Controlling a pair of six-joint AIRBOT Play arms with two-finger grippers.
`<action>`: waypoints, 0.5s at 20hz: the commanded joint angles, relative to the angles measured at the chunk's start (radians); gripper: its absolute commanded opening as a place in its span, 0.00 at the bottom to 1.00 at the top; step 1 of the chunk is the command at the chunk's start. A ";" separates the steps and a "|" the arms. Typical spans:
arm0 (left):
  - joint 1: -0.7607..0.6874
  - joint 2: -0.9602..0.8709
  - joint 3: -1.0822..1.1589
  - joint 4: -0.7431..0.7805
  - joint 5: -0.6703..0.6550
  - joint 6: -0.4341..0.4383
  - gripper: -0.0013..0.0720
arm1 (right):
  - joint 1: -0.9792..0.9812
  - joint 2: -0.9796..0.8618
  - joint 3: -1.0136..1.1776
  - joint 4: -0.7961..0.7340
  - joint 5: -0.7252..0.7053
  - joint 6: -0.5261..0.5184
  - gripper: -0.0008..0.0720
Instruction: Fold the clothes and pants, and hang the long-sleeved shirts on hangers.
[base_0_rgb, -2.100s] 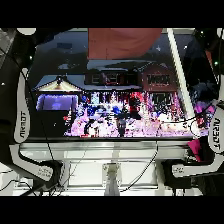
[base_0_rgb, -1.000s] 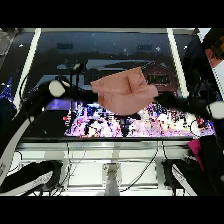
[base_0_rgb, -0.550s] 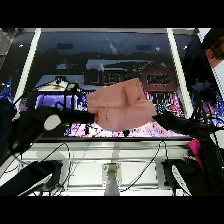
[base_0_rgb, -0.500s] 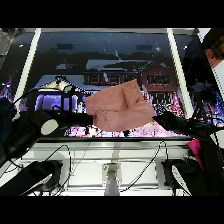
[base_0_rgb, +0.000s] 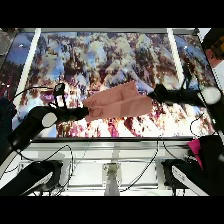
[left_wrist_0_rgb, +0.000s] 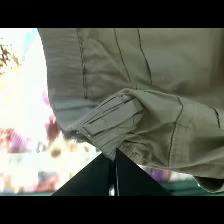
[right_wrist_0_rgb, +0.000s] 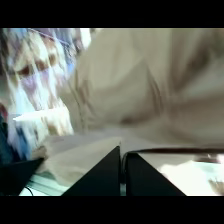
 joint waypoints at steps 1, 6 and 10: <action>0.101 -0.076 -0.001 -0.124 0.161 0.019 0.03 | 0.017 -0.279 0.205 0.087 -0.040 -0.102 0.02; 0.106 -0.185 -0.001 -0.170 0.647 0.016 0.03 | 0.095 -0.522 0.364 0.095 -0.221 -0.068 0.02; 0.112 -0.300 -0.001 -0.179 1.091 -0.005 0.89 | 0.156 -0.600 0.366 0.099 -0.779 0.055 0.48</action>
